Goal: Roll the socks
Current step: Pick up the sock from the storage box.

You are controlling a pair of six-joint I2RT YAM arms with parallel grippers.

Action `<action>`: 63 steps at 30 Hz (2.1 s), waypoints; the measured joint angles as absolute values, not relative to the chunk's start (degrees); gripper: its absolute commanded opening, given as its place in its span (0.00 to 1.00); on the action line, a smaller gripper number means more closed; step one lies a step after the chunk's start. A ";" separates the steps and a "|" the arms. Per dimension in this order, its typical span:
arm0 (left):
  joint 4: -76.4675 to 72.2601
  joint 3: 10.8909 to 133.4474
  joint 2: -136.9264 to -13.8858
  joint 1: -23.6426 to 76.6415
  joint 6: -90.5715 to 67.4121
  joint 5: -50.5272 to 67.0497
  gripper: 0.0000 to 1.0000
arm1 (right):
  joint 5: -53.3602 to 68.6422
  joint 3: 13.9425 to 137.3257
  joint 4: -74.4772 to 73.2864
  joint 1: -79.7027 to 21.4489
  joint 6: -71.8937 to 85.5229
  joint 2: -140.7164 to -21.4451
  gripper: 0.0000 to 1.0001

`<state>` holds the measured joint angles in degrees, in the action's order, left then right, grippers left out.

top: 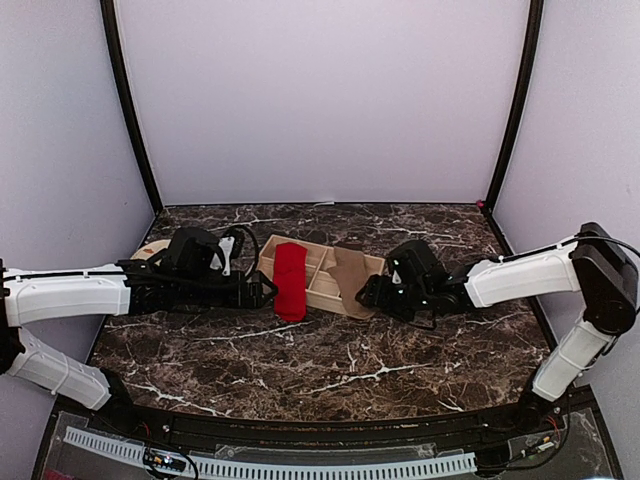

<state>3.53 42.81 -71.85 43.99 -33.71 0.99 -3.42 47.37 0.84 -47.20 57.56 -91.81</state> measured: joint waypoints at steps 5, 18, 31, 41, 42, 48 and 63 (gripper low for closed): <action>3.55 42.81 -72.58 44.01 -33.69 0.95 0.98 | -1.32 47.22 2.72 -46.76 57.56 -93.80 0.66; 3.55 43.05 -73.56 44.01 -33.69 0.69 0.98 | 1.76 44.77 6.87 -45.63 58.13 -93.82 0.42; 3.53 43.09 -73.89 44.01 -33.69 0.10 0.98 | 2.00 43.42 6.13 -45.56 58.74 -87.59 0.21; 3.44 43.13 -74.15 44.01 -33.74 -0.12 0.98 | 3.01 43.46 4.14 -45.80 58.19 -86.89 0.00; 3.44 43.13 -74.15 44.01 -33.76 -0.14 0.98 | 2.98 43.53 3.68 -45.89 57.93 -86.63 0.00; 3.42 43.13 -74.15 44.01 -34.63 -0.43 0.98 | 3.16 46.00 1.41 -48.84 57.63 -85.32 0.00; 3.49 43.13 -72.82 44.51 -34.52 0.21 0.97 | 2.70 38.50 0.82 -66.22 68.12 -73.65 0.00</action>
<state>3.49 43.13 -72.82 44.51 -34.52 0.21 2.70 38.50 0.82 -66.22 68.12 -73.65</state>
